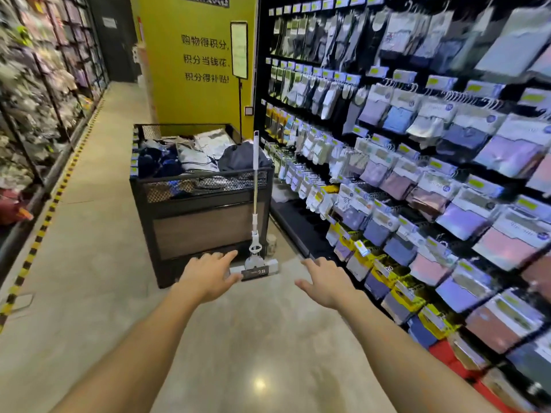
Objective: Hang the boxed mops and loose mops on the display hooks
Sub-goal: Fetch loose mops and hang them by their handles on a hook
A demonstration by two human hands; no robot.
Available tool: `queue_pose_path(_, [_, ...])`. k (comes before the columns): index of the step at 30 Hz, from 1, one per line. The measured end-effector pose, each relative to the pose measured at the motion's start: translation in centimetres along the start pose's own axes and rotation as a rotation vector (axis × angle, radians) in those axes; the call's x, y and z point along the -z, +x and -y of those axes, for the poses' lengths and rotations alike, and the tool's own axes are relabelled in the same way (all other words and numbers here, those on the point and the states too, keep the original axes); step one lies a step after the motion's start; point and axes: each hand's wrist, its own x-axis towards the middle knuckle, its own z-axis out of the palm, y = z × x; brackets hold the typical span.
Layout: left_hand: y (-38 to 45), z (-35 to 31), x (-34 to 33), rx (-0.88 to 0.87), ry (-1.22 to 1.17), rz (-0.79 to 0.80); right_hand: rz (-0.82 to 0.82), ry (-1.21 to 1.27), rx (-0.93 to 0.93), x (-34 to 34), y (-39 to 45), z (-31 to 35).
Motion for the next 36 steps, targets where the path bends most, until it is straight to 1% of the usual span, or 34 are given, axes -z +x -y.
queue_pose_path(4, [7.2, 2.8, 1.1, -0.012, -0.019, -0.007, 0.001, 0.014, -0.036, 1.0, 6.3, -0.4])
queue_pose_path(9, [14.6, 3.8, 2.8, -0.076, 0.013, -0.035, -0.001, 0.019, -0.055, 2.6, 13.5, -1.0])
queue_pose_path(13, [20.3, 4.8, 2.9, -0.082, 0.021, -0.021, -0.004, 0.036, -0.037, 3.5, 19.9, -1.3])
queue_pose_path(19, [29.6, 7.1, 2.9, -0.034, 0.046, -0.003, 0.006, 0.052, 0.013, 3.9, 31.0, -2.4])
queue_pose_path(27, [43.8, 8.7, 5.6, 0.016, 0.048, 0.025, 0.045, 0.098, 0.085, 5.6, 47.1, -4.7])
queue_pose_path(36, [57.9, 10.0, 7.1, 0.029, -0.035, 0.009, 0.072, 0.157, 0.11, 6.9, 59.6, -6.6])
